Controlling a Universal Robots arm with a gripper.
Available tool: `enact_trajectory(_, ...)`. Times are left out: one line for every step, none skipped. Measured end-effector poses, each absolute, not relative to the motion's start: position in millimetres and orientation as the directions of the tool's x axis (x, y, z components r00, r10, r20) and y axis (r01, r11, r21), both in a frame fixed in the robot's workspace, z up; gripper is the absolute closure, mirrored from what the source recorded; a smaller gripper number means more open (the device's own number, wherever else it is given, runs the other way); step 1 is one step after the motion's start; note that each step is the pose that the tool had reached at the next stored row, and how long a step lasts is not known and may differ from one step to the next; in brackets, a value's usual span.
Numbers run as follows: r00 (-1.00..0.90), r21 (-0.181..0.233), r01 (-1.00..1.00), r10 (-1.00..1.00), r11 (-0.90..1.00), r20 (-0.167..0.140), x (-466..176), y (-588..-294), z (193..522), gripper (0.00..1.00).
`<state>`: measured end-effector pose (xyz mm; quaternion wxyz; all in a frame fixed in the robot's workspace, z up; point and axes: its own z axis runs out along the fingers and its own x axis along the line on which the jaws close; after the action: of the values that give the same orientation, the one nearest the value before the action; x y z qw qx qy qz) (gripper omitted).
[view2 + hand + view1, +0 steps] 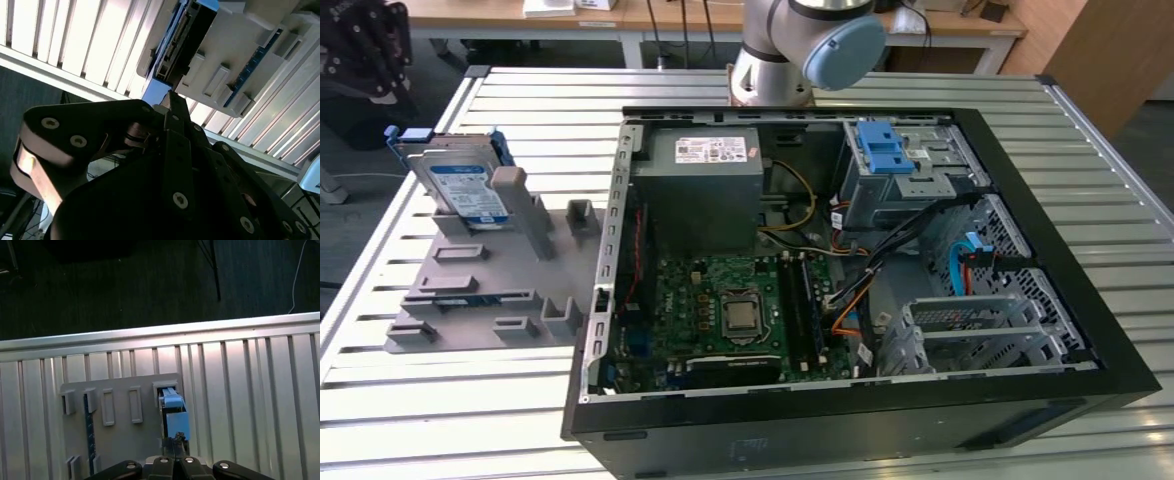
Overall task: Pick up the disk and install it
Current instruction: 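Pick up the disk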
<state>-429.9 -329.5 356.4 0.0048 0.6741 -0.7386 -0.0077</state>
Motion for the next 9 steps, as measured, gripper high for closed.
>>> enact_trajectory(-0.083, 0.018, -0.996, -0.997, 0.083, -0.003, -430.5, -329.5, 356.3, 0.89)
enact_trajectory(-0.077, 0.018, -0.997, -0.997, 0.077, -0.003, -431.3, -329.5, 356.4, 0.89)
enact_trajectory(-0.073, 0.018, -0.997, -0.997, 0.073, -0.003, -432.1, -329.5, 356.3, 0.89)
enact_trajectory(-0.072, 0.018, -0.997, -0.997, 0.072, -0.003, -432.4, -329.6, 356.3, 0.89)
enact_trajectory(-0.072, 0.018, -0.997, -0.997, 0.072, -0.003, -432.5, -329.6, 356.3, 0.89)
enact_trajectory(-0.072, 0.018, -0.997, -0.997, 0.072, -0.003, -432.5, -329.6, 356.3, 0.89)
enact_trajectory(-0.072, 0.017, -0.997, -0.997, 0.072, -0.003, -432.5, -329.5, 356.3, 0.89)
enact_trajectory(-0.072, 0.017, -0.997, -0.997, 0.072, -0.003, -432.5, -329.5, 356.3, 0.84)
enact_trajectory(-0.072, 0.017, -0.997, -0.997, 0.072, 0.0, -432.6, -329.0, 355.1, 0.71)
